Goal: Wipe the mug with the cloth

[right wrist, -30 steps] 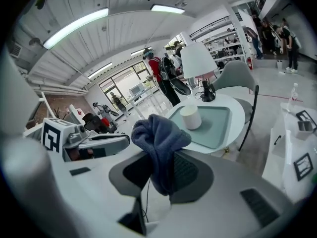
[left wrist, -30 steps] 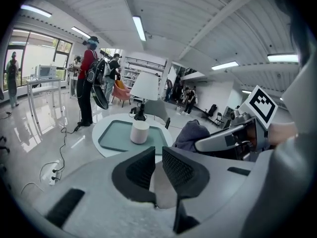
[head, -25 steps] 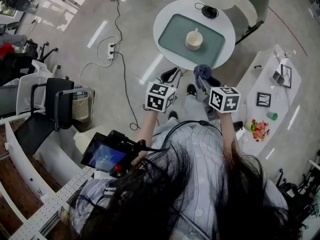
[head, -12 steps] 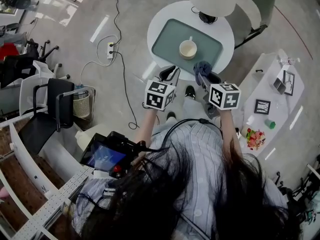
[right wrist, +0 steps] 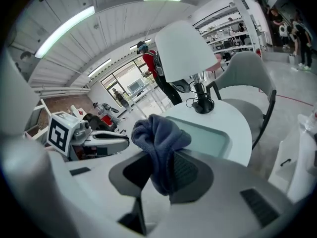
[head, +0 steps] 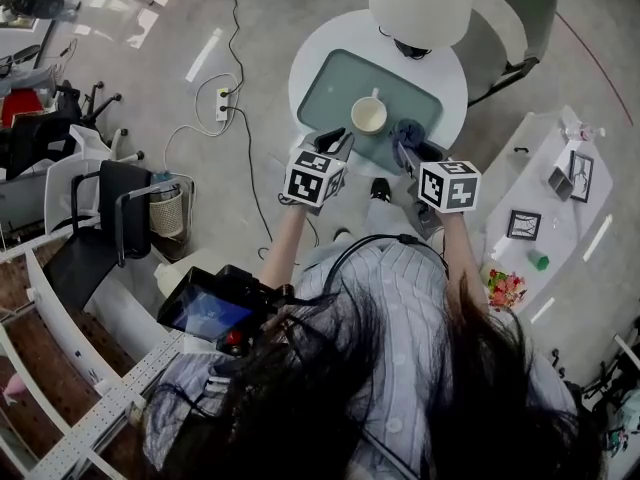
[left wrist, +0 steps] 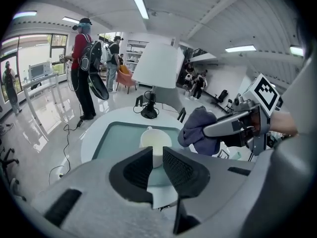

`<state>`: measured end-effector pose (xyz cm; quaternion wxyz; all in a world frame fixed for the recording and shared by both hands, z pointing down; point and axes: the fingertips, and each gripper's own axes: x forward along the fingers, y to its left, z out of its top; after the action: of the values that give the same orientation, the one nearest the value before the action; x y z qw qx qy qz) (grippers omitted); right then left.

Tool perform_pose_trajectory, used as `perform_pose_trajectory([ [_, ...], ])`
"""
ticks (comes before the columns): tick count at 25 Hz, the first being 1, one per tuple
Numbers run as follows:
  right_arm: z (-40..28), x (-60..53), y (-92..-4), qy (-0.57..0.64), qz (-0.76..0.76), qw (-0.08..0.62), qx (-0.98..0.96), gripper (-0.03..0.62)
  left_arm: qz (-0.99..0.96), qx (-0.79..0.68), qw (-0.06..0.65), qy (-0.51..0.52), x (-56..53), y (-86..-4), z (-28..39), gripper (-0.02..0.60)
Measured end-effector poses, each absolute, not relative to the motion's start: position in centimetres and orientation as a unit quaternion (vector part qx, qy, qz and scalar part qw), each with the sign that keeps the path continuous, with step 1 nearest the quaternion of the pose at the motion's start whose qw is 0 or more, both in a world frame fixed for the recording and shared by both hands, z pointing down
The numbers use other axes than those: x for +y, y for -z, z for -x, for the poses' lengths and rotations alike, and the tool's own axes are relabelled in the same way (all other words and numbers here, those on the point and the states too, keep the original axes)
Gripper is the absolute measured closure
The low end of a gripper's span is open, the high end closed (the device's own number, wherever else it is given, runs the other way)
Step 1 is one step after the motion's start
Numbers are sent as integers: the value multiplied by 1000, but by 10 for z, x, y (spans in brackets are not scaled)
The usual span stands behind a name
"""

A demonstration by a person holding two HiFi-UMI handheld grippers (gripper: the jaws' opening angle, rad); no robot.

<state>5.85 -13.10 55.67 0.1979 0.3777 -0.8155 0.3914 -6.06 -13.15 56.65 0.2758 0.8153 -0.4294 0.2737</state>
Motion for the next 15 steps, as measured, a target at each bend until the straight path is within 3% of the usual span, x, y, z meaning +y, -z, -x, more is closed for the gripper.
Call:
perform_pose_trajectory([
  [15, -51, -186, -591, -337, -316, 272, -844, 496, -823, -341, 232, -391, -191, -594, 59, 528],
])
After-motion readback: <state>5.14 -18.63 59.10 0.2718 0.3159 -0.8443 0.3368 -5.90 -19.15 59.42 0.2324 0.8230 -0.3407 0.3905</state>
